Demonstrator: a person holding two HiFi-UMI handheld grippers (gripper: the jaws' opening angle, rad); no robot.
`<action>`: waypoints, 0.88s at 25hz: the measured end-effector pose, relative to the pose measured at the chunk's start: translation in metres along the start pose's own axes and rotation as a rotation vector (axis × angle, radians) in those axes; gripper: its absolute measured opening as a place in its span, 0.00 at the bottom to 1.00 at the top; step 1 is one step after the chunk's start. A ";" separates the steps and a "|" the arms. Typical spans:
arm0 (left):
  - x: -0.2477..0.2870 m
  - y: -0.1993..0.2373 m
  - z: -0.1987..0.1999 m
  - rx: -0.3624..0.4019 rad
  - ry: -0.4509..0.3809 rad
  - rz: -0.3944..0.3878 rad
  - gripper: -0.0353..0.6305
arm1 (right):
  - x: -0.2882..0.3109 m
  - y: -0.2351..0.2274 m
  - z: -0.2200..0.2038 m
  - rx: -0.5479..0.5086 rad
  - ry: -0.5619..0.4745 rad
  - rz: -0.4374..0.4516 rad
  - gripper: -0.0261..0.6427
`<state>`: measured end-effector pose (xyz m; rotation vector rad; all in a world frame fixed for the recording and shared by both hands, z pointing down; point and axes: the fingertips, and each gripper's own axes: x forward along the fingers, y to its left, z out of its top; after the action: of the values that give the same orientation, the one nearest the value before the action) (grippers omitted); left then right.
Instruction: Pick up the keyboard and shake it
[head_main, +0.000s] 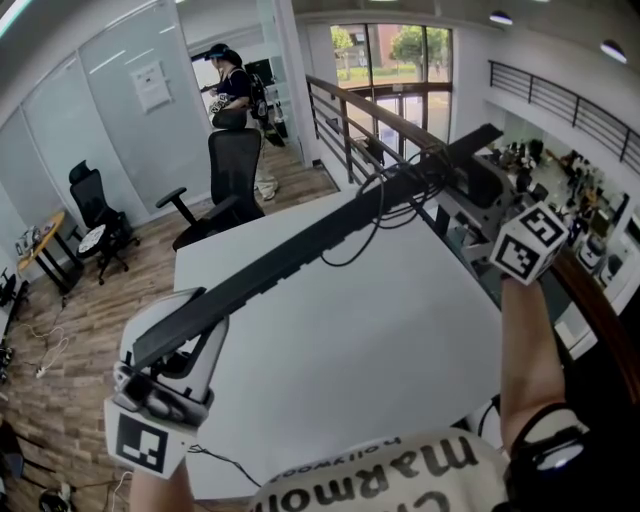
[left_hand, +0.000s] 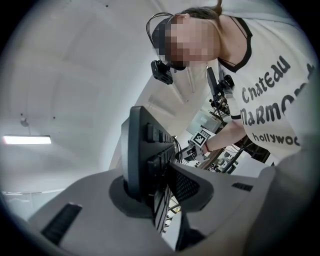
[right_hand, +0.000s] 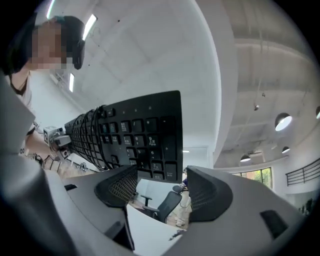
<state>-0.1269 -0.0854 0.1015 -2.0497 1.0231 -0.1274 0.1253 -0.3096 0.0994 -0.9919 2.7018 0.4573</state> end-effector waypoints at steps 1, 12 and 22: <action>-0.001 -0.001 0.000 -0.003 0.000 -0.005 0.19 | -0.001 0.003 0.001 0.006 -0.003 0.016 0.50; 0.007 0.022 -0.008 0.170 -0.002 -0.051 0.21 | 0.002 0.001 0.010 -0.066 -0.031 -0.079 0.48; 0.016 0.012 0.003 0.546 0.039 -0.102 0.21 | -0.009 -0.008 -0.004 0.003 -0.049 -0.131 0.42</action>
<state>-0.1230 -0.0987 0.0869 -1.6012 0.7963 -0.4508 0.1366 -0.3112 0.1043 -1.1323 2.5740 0.4458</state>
